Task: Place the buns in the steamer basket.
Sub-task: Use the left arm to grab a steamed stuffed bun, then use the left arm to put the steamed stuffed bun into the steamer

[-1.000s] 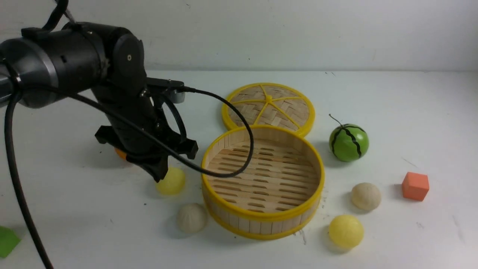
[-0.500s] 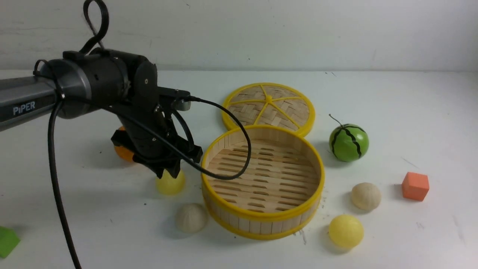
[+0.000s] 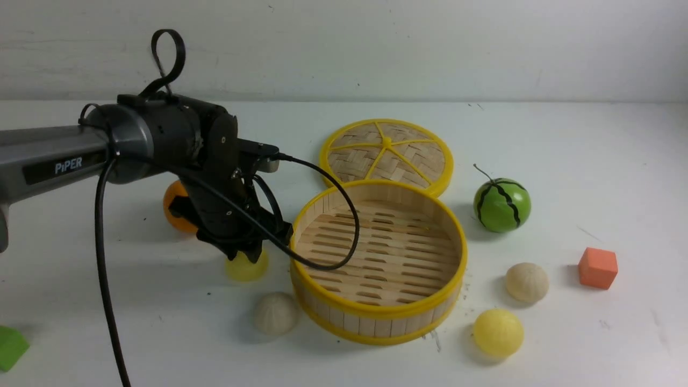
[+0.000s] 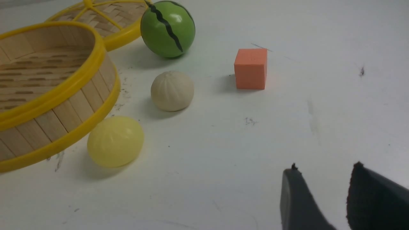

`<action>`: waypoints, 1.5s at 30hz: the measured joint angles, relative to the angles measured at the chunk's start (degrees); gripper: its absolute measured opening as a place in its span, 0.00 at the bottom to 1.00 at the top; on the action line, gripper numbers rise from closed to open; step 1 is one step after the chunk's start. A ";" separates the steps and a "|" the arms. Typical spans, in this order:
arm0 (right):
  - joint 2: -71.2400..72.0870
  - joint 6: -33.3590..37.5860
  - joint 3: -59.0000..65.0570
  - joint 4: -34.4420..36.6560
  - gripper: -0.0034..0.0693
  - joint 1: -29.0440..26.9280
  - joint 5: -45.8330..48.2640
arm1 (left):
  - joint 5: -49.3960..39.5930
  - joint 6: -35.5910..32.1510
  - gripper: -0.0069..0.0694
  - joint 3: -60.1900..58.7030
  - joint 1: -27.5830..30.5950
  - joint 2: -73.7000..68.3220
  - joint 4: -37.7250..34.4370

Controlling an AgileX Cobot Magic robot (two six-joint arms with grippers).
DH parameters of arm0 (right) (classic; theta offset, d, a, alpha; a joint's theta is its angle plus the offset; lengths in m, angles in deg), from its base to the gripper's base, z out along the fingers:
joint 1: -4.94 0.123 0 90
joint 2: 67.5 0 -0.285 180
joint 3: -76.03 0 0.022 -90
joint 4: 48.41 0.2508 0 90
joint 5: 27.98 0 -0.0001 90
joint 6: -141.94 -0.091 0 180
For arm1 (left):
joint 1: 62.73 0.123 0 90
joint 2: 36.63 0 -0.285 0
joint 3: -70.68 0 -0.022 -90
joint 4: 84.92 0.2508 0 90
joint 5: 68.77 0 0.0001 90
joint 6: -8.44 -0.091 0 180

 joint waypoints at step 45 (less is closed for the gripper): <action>0.00 0.03 0.00 0.00 0.38 0.00 0.00 | -15.97 4.23 0.22 33.45 -11.68 -15.21 5.44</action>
